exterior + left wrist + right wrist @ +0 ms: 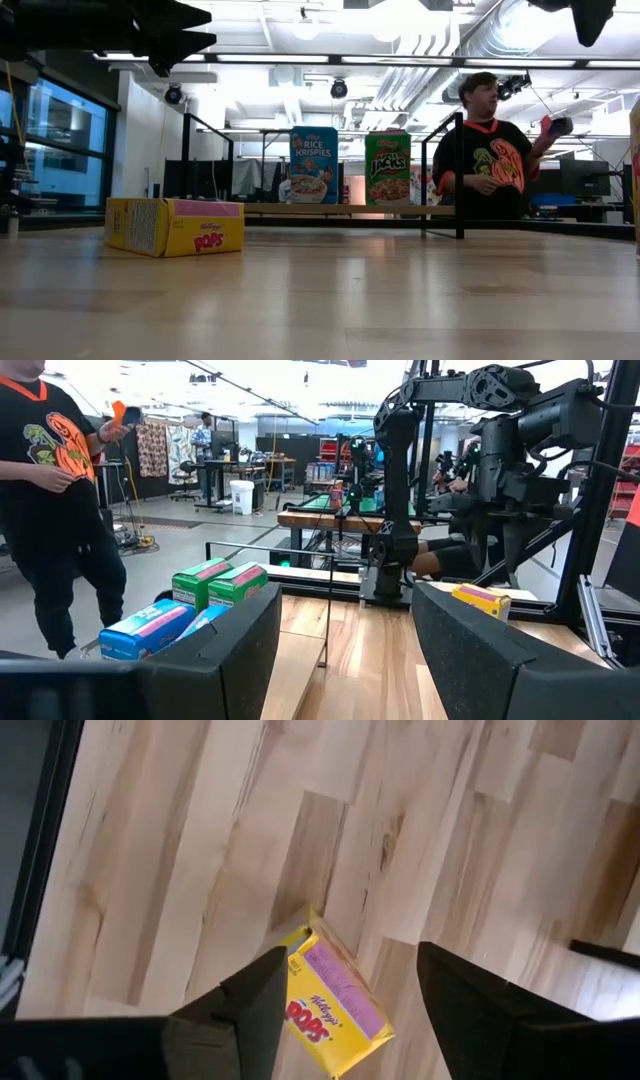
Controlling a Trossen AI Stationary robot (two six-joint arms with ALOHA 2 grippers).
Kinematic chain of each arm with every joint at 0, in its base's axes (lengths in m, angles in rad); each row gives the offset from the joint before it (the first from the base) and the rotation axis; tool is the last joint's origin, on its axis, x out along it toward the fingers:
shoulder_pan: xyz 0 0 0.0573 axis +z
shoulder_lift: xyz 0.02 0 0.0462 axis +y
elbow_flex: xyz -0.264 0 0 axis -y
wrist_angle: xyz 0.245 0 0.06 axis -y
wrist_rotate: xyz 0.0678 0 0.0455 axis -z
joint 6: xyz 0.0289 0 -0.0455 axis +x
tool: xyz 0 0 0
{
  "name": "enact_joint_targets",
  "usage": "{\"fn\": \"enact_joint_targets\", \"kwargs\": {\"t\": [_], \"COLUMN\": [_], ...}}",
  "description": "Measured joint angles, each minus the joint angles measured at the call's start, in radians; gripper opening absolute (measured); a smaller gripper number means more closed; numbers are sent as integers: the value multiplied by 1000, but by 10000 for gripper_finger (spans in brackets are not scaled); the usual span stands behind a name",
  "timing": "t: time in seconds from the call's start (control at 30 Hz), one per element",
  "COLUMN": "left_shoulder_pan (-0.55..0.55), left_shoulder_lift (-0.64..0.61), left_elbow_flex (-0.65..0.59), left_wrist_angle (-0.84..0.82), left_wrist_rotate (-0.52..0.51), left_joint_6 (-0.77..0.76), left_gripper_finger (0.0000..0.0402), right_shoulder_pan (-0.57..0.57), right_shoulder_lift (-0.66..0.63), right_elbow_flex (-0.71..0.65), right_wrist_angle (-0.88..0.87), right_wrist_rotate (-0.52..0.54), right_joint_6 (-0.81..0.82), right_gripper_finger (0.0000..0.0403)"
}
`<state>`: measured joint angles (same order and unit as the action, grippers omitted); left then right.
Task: Stack cereal on shelf
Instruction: Put the right yellow cereal box on the shelf
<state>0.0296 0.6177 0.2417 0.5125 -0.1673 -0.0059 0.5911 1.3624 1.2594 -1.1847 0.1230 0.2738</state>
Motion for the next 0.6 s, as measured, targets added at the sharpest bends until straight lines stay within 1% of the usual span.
{"fn": "enact_joint_targets", "kwargs": {"t": [0.33, 0.6], "left_shoulder_pan": [0, 0], "left_shoulder_lift": [0, 0], "left_elbow_flex": [0, 0], "left_wrist_angle": [0, 0], "left_wrist_rotate": [0, 0], "left_joint_6": [0, 1], "left_gripper_finger": [218, 218], "right_shoulder_pan": [0, 0], "right_shoulder_lift": [0, 0], "right_elbow_flex": [0, 0], "right_wrist_angle": [0, -1], "right_wrist_rotate": [-10, -18], "right_joint_6": [-97, -95], "right_gripper_finger": [204, 204]}}
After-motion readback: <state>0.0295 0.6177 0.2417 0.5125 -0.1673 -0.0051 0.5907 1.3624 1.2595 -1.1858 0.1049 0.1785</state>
